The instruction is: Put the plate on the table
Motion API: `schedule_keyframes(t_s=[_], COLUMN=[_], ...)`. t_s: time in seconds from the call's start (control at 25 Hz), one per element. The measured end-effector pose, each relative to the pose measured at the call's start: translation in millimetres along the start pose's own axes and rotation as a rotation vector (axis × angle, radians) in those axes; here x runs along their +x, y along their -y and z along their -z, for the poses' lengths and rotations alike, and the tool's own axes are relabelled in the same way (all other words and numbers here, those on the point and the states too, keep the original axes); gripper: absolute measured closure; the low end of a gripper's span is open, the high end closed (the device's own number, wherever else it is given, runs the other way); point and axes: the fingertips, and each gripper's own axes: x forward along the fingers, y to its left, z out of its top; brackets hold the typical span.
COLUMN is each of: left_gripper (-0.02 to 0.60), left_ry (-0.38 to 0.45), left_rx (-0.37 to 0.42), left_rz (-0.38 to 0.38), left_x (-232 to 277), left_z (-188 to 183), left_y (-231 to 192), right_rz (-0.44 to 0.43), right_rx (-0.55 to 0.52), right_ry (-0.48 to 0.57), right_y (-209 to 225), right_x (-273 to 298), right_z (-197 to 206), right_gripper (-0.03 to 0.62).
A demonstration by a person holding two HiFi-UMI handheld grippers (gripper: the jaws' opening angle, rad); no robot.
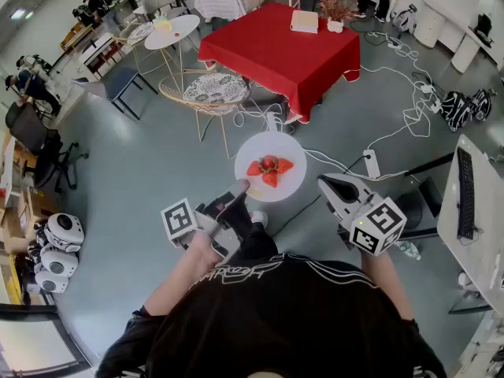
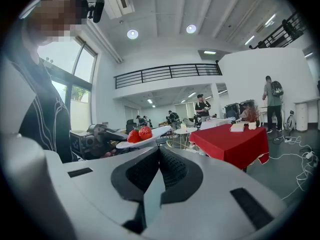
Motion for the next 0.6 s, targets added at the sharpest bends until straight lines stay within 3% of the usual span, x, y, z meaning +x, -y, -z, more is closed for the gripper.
schedule_keyframes(t_s=[0.6], left_gripper=[0.563], left_ry=[0.009], left_rx=[-0.009], left_rz=[-0.011], left_x=[7.6], left_z=[0.7], left_y=[-5.8], right_rz=[0.001], right_rx=[0.027], right_ry=[0.026], right_y=[10.1], right_x=[-2.2], right_z=[-3.5], right_gripper=[0.586])
